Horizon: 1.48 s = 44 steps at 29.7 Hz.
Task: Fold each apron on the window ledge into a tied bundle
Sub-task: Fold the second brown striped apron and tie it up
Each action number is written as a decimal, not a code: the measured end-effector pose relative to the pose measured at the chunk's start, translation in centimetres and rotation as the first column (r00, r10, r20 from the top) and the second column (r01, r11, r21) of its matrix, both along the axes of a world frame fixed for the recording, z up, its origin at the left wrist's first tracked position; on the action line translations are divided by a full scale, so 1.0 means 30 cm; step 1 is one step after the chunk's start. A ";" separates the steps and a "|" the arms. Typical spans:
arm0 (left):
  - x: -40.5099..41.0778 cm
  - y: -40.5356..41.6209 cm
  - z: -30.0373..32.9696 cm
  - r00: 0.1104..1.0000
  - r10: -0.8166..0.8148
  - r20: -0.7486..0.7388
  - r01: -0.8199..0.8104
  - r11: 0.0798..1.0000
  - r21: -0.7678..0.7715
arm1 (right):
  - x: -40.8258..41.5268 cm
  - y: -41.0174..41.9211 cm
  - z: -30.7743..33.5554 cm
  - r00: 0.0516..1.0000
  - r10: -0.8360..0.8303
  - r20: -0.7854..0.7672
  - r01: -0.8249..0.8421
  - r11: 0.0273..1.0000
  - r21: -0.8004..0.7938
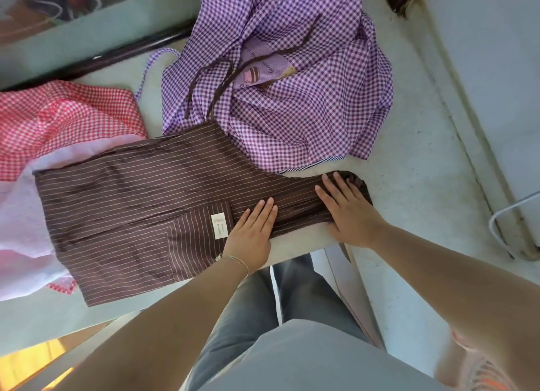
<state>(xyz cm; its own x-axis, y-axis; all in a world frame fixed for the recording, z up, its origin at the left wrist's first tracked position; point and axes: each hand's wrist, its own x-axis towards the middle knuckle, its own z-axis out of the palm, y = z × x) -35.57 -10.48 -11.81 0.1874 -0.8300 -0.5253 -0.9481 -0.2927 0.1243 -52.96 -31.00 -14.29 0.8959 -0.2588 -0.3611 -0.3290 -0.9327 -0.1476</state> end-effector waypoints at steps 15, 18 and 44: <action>-0.004 0.007 -0.012 1.000 0.021 -0.005 -0.021 0.997 0.068 | 0.079 -0.107 0.133 0.281 -0.901 -0.330 0.883 0.108 0.457; 0.001 -0.005 -0.001 0.996 0.055 -0.075 -0.049 0.995 0.083 | 0.093 -0.146 0.236 0.387 -0.783 -0.487 0.853 0.103 0.512; 0.396 0.283 0.083 -0.030 0.865 -0.500 -0.969 0.098 0.227 | 0.485 0.633 0.131 0.911 -0.303 0.280 0.201 0.919 0.340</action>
<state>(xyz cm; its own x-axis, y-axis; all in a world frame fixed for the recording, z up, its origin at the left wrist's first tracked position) -23.71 -2.01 -9.30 0.6693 -0.1775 -0.7215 0.3422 -0.7882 0.5115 -38.41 -12.02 -10.36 0.8940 -0.4183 -0.1609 -0.4342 -0.7196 -0.5418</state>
